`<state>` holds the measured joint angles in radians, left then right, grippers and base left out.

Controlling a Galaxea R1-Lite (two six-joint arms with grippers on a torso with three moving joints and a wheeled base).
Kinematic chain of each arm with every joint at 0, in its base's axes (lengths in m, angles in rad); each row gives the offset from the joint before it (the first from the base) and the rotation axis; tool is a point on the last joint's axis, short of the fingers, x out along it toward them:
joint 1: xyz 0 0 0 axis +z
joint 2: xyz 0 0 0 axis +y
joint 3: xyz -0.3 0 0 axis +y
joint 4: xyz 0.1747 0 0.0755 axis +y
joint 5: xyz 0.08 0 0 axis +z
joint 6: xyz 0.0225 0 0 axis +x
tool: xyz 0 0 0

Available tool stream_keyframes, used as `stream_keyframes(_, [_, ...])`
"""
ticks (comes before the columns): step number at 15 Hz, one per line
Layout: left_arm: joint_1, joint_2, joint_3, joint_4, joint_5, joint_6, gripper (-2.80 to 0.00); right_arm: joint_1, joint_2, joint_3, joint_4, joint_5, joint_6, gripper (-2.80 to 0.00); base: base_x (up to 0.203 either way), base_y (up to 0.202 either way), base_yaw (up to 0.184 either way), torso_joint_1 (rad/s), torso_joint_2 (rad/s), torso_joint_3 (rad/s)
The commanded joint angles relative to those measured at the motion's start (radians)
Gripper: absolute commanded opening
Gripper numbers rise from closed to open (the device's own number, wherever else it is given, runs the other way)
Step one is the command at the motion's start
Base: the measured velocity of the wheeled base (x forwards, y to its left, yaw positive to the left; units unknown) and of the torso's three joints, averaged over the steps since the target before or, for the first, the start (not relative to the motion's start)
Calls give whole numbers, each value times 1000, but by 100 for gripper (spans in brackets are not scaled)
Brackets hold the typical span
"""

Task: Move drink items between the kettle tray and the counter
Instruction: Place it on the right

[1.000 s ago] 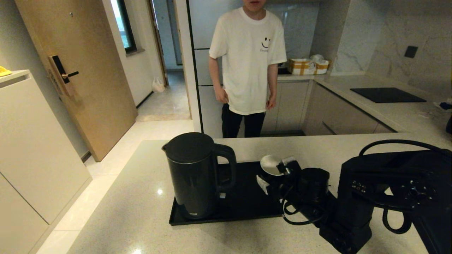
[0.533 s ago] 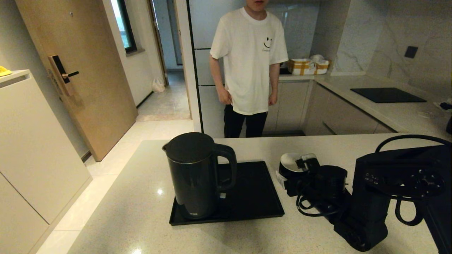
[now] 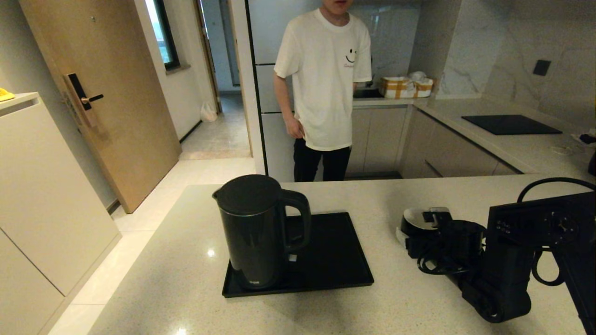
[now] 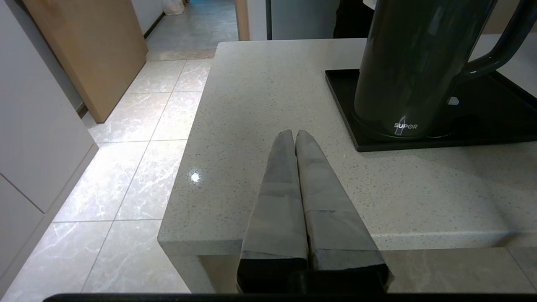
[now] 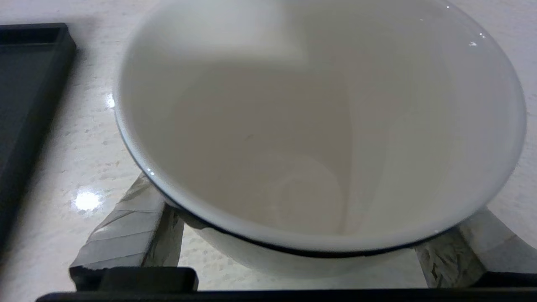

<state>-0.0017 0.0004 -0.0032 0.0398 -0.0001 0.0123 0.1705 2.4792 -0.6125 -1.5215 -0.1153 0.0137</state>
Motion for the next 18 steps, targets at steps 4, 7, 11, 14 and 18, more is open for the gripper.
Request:
stream_keyframes(4, [0, 0, 0, 0, 0, 0, -280, -17, 43, -12, -9, 0, -4, -280, 0, 0, 0, 0, 0, 0])
stream_keyframes(7, [0, 0, 0, 0, 0, 0, -280, -16, 43, -4, -9, -1, -12, -280, 0, 0, 0, 0, 0, 0])
stream_keyframes(11, [0, 0, 0, 0, 0, 0, -280, -11, 43, -4, -9, -3, -12, -280, 0, 0, 0, 0, 0, 0])
stream_keyframes(14, [0, 0, 0, 0, 0, 0, -280, -11, 43, -9, -9, -4, -15, -280, 0, 0, 0, 0, 0, 0])
stream_keyframes(18, [0, 0, 0, 0, 0, 0, -280, -12, 40, -10, -9, -11, -15, 0, 0, 0, 0, 0, 0, 0])
